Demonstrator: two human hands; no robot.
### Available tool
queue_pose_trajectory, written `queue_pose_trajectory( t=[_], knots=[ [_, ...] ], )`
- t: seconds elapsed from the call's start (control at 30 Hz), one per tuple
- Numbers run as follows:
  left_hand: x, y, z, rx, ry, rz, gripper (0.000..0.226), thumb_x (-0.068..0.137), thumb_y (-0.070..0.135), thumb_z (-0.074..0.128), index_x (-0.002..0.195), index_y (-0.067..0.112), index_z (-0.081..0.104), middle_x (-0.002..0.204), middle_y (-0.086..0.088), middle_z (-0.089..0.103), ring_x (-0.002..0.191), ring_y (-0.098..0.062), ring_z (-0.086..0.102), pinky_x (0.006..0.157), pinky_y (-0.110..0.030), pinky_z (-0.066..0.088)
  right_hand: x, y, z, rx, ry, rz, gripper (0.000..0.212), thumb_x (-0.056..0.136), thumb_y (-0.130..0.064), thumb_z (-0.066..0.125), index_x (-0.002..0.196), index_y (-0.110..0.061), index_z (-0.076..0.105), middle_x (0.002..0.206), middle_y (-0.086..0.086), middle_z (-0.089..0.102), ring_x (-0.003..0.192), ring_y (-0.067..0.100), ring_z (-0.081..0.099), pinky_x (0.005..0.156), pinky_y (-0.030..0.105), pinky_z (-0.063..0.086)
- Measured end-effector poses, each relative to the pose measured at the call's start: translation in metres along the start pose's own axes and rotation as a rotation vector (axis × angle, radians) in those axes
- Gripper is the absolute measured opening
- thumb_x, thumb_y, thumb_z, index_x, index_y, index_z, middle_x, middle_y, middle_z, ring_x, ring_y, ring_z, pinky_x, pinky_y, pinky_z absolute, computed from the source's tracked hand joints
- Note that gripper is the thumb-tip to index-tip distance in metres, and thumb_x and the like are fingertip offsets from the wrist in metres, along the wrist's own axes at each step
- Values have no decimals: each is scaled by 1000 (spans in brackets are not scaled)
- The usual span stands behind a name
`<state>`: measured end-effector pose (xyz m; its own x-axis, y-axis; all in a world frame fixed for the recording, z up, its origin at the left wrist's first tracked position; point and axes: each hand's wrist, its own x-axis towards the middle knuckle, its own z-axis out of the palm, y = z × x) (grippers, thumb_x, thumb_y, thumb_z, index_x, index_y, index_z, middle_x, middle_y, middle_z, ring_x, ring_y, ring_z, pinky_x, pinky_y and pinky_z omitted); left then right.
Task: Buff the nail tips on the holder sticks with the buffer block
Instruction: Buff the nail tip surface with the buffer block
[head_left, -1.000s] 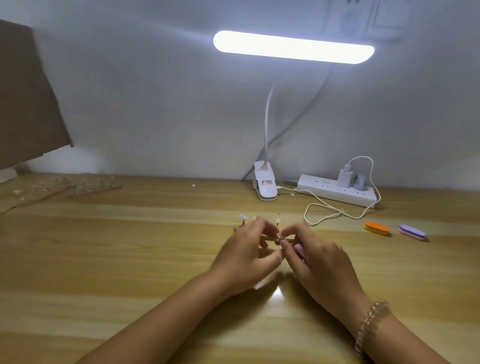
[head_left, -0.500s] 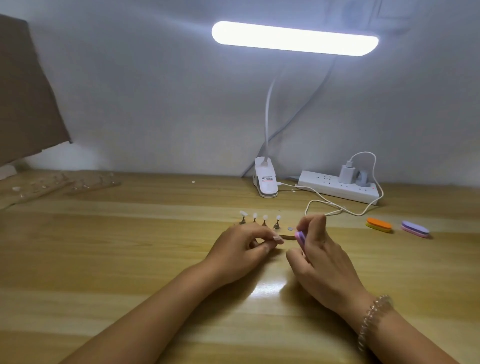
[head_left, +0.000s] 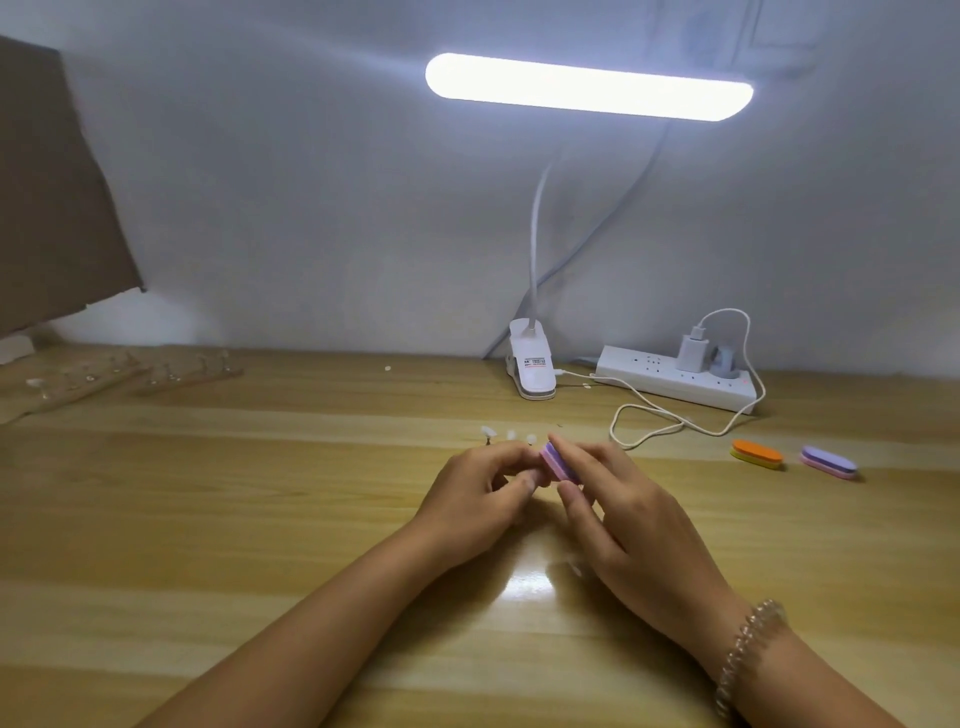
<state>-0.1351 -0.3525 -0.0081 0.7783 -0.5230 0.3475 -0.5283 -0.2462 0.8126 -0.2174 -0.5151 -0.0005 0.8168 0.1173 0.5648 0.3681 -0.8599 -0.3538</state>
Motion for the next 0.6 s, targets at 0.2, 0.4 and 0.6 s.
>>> queue_pose_trajectory(
  t=[0.2,0.4,0.6],
  knots=[
    [-2,0,-2,28,-1,-8,33,97,8,56,90,39,66,75,23,65,59,-11,58,64,-29,48,0,-1,0,29,91,80,36,84,-40,68,117,-30,61,100,-21,61,64,3,59,61,34,53],
    [-1,-2,-2,99,-47,-14,17,94,16,60,99,25,73,87,9,71,64,-21,56,74,-41,52,1,8,1,33,116,208,29,79,-57,66,92,-33,57,83,-21,63,59,0,53,60,29,45],
    [0,-4,-3,115,-85,-17,19,96,16,59,101,26,74,89,15,71,64,-9,50,67,-28,44,3,8,-1,60,126,239,28,77,-57,66,90,-33,58,86,-21,65,61,-4,52,59,23,39]
  ],
)
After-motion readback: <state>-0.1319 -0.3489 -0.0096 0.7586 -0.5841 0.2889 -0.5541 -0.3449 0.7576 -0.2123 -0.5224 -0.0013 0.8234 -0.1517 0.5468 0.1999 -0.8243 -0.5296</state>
